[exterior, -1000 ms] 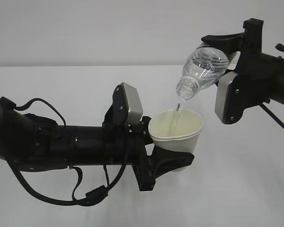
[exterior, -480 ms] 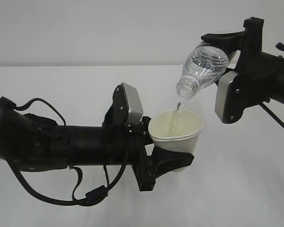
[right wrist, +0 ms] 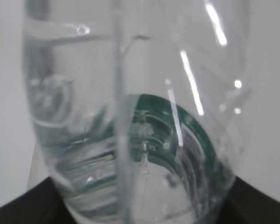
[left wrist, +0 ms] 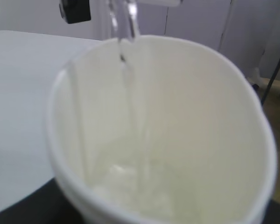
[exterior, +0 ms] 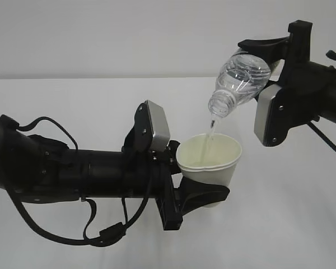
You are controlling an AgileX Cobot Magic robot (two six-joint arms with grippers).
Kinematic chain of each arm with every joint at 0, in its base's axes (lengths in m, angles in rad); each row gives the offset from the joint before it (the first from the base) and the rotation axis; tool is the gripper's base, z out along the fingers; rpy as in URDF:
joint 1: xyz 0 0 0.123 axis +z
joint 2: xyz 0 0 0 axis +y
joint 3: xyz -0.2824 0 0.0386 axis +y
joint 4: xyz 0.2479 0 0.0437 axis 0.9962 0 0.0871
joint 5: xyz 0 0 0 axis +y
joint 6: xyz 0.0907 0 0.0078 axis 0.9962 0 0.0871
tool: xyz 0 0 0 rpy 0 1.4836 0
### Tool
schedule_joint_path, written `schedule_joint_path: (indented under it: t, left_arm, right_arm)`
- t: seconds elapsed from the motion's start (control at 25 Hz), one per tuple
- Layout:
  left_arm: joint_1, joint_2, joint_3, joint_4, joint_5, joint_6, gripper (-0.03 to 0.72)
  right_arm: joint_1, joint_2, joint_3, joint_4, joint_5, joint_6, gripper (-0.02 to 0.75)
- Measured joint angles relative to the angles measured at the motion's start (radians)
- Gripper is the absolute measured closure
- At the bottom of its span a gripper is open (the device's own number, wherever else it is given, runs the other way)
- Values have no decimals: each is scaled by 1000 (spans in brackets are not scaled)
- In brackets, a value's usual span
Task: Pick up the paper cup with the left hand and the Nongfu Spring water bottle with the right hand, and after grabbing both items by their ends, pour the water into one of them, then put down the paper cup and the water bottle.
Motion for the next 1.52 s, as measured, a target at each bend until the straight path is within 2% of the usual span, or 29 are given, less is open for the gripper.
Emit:
schedule_joint_path:
  t: [1.52]
  left_arm:
    - [0,0,0,20,26,0,256]
  right_arm:
    - [0,0,0,0,-15,-13,288]
